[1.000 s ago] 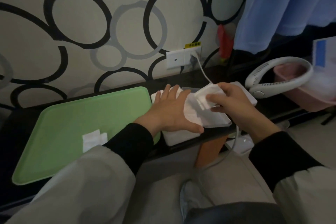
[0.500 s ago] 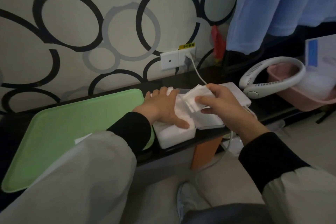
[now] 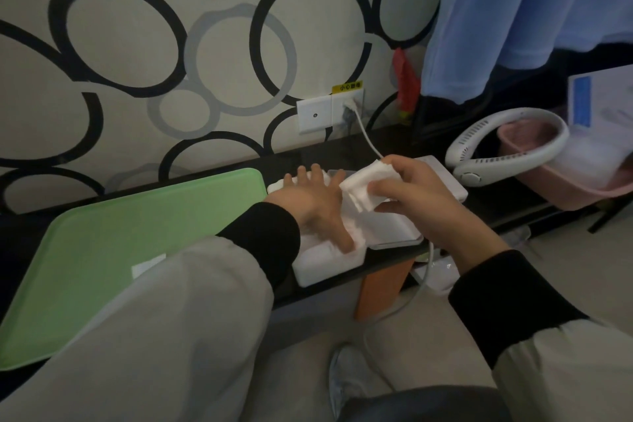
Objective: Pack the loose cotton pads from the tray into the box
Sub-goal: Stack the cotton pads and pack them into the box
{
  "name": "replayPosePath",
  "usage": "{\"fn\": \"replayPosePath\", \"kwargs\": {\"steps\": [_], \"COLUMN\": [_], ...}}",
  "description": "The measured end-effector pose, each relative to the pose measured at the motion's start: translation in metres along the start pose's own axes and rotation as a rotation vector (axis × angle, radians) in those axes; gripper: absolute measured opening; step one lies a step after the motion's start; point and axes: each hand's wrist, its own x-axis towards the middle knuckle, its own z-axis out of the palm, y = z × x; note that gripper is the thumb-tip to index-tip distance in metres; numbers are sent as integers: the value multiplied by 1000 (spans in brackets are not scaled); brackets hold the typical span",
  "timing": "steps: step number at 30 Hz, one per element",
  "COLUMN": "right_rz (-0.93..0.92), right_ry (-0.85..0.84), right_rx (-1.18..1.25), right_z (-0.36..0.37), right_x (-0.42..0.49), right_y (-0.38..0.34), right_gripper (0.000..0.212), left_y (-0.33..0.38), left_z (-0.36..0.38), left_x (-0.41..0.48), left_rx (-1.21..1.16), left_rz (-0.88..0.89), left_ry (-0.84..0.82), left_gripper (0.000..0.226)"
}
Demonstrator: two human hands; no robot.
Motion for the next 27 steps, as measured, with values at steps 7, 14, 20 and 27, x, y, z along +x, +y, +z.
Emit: {"fn": "replayPosePath", "kwargs": {"steps": [7,14,20,27], "right_rz": [29,-27,-91,-71], "right_ry": [-194,-268,-268,-339], "right_rx": [-79,-373,-741,-1157], "right_z": [-3,5,13,35], "right_x": [-2,-2,-4,-9], "right_y": [0,6,0,-11], "right_gripper": [16,17,7,17], "left_y": [-2,-5,-7,-6], "left_z": [-6,-8,-7,-6], "left_x": [-4,-7,-8,-8], "left_rx": [57,84,72,37], "left_rz": [106,108,94,71], "left_ry": [191,241,253,228], "left_gripper": [97,88,89,91]}}
